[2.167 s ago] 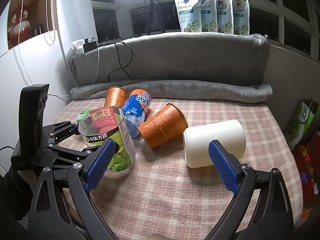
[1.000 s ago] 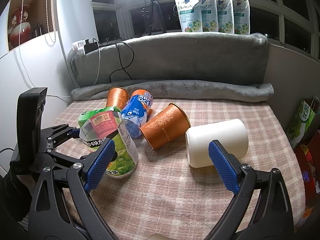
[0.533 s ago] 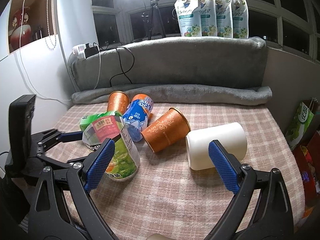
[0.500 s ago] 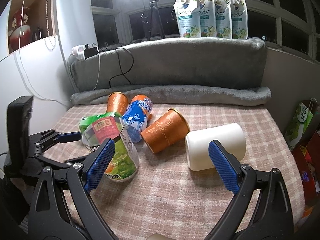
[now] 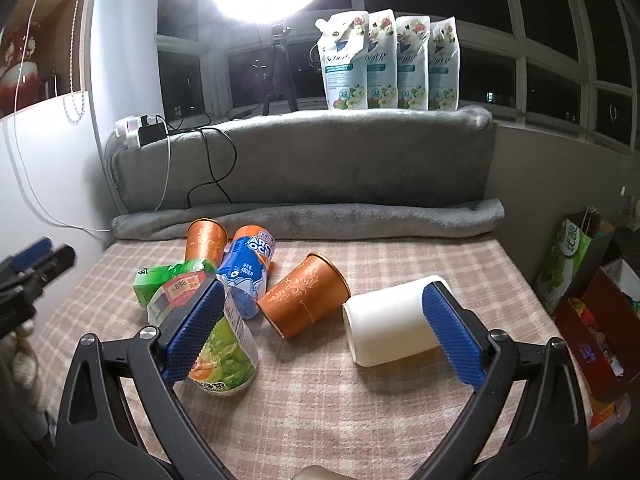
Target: Flip cup upright
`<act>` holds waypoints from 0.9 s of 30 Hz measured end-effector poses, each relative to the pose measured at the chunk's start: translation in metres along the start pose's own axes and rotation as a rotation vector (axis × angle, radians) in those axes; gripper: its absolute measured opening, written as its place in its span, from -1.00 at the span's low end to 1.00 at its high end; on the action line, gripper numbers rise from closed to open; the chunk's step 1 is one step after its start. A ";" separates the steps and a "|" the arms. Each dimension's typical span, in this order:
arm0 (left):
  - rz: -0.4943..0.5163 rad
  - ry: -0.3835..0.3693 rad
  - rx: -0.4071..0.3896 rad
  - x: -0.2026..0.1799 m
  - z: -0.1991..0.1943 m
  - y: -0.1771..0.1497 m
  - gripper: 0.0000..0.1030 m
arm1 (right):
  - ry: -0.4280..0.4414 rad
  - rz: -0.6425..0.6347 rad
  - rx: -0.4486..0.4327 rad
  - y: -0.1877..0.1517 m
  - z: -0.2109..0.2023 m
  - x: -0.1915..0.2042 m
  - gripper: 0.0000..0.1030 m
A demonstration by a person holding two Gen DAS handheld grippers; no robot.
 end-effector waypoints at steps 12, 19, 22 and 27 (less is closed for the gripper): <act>-0.028 0.069 -0.114 0.004 -0.026 0.019 0.70 | -0.042 -0.021 -0.047 0.007 -0.011 0.004 0.96; -0.019 0.095 -0.168 0.004 -0.038 0.027 0.70 | -0.045 -0.014 -0.044 0.007 -0.010 0.002 0.96; -0.017 0.099 -0.187 0.003 -0.043 0.030 0.70 | -0.046 -0.015 -0.044 0.007 -0.010 0.002 0.96; -0.020 0.092 -0.191 0.002 -0.045 0.031 0.71 | -0.050 -0.015 -0.047 0.007 -0.009 0.002 0.96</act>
Point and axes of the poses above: each gripper's, at about its wrist camera, not at the fingertips, and z roughly the way its jaws point, x to its left, y to its top, the point moved 9 cm from there along z, roughly the way its jaws point, and after that the axes turned 8 degrees about -y, right-handed, at the moved point
